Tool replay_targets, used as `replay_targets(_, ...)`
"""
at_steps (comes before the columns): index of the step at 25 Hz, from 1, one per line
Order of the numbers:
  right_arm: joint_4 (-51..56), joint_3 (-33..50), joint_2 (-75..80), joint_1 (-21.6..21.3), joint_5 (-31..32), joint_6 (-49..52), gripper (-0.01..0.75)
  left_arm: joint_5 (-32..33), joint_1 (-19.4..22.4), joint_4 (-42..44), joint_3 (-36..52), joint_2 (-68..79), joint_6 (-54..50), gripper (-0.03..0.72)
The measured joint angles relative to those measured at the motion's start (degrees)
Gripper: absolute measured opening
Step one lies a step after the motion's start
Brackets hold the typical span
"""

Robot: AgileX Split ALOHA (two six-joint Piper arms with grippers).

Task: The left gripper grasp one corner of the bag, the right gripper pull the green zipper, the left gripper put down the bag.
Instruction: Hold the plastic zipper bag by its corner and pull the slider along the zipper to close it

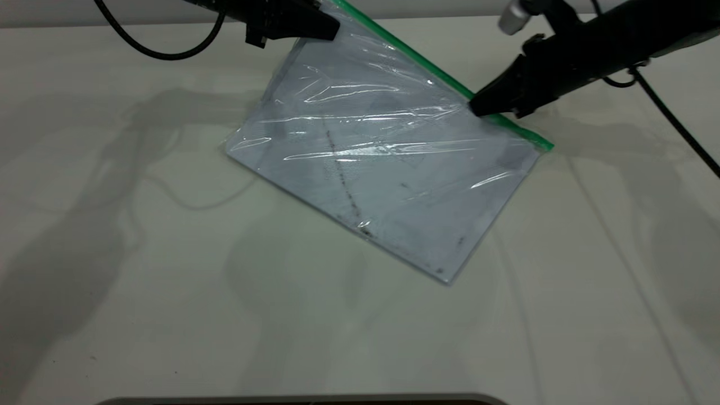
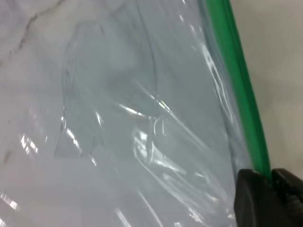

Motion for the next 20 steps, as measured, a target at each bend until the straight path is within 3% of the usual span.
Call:
replay_targets(8, -9.3, 0.0, 0.0, -3.6, 0.3, 6.8, 0.033, -0.6, 0.4, -1.5, 0.0, 0.0, 0.1, 0.053)
replay_targets(20, -17.0, -0.1, -0.1, -4.3, -0.1, 13.7, 0.033, -0.5, 0.8, -1.5, 0.0, 0.0, 0.1, 0.052)
